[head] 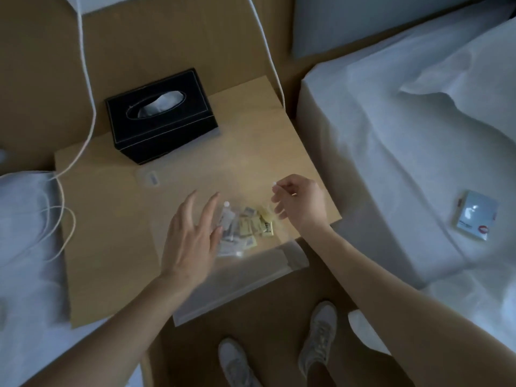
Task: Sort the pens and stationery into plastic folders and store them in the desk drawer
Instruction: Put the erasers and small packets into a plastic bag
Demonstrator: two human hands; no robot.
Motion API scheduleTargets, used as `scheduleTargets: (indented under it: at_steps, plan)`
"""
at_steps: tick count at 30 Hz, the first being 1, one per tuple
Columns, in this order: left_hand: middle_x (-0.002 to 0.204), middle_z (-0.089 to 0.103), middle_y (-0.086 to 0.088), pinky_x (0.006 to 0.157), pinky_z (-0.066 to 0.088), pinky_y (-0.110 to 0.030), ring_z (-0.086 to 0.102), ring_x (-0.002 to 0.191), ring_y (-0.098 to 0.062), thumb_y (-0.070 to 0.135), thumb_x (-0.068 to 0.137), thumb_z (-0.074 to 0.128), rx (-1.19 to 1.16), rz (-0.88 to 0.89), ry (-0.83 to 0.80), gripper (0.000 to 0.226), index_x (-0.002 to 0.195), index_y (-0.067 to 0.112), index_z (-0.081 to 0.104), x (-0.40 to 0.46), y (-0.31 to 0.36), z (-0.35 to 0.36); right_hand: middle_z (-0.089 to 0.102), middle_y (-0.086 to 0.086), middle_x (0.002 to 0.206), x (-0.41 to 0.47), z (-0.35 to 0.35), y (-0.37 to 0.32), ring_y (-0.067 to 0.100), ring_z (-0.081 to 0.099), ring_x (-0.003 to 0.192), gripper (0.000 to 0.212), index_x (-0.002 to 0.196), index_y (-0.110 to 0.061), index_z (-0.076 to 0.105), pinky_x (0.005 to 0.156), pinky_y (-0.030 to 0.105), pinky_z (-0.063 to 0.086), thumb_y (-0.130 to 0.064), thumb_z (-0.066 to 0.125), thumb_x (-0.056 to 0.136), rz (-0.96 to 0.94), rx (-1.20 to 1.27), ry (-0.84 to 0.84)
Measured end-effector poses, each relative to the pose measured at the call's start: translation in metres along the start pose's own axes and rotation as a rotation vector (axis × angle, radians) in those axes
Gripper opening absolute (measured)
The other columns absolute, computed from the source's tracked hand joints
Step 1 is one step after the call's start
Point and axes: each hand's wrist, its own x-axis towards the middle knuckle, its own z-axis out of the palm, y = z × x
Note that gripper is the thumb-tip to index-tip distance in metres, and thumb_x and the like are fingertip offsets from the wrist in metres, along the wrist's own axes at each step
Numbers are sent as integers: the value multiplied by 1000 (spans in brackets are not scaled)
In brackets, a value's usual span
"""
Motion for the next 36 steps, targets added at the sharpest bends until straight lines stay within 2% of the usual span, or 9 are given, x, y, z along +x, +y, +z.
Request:
scheduleTargets:
  at_steps: [10,14,18,21,25,28,31,34,36]
  plan:
    - [152,12,-16,109,27,-49,21,137,-36,45,94,35,-41,-408,-185,61,149,27,17,-33,-43,18,67,6,69,15,13,-2,17,60,50,13,79,-13,62,47,30,53,-12,59,92,6,-44,19]
    - [153,8,-19,111,26,-45,23,138,-37,44,97,35,-110,-524,-247,61,150,30,9,-41,-54,16,67,8,71,21,18,-1,19,60,51,9,84,-10,63,46,29,51,-13,59,92,5,-71,26]
    - [143,32,-21,107,33,-48,34,131,-37,40,95,42,-182,-467,-257,64,149,22,13,-46,-67,26,66,7,68,23,27,-2,17,57,49,15,77,-16,60,45,28,48,-12,58,92,-5,-69,32]
    - [146,31,-17,108,33,-47,31,133,-35,39,94,45,-252,-471,-251,64,148,21,16,-47,-68,28,65,2,67,20,34,-2,13,58,56,20,74,-22,59,54,19,48,-12,58,91,-37,-86,12]
    - [146,35,-15,109,33,-42,33,134,-31,30,93,53,-397,-481,-131,63,147,14,25,-44,-68,27,61,-5,71,21,46,-3,10,55,68,12,80,-16,62,55,12,40,-14,58,91,-46,-141,-26]
    - [136,46,-14,103,38,-36,45,125,-28,15,92,57,-644,-611,3,56,142,6,32,-38,-70,25,60,-4,85,21,52,-1,11,53,74,9,90,-15,58,61,23,41,-21,54,94,17,-136,-105]
    - [121,56,-8,93,42,-31,54,111,-22,15,95,53,-863,-851,44,52,141,3,32,-32,-77,25,60,0,94,24,56,0,17,55,84,6,93,-17,54,70,29,43,-22,52,94,66,-157,-145]
    - [121,59,-13,99,45,-47,57,112,-29,15,97,51,-945,-955,29,35,130,4,50,-36,-84,32,64,4,95,26,49,1,24,60,90,11,89,-18,52,79,42,54,-12,45,95,111,-116,-117]
    - [105,63,-8,96,47,-50,62,100,-31,11,98,48,-1010,-980,38,30,127,6,51,-39,-83,33,65,6,93,25,42,1,25,62,91,23,83,-18,48,72,41,57,-1,38,96,159,58,-95]
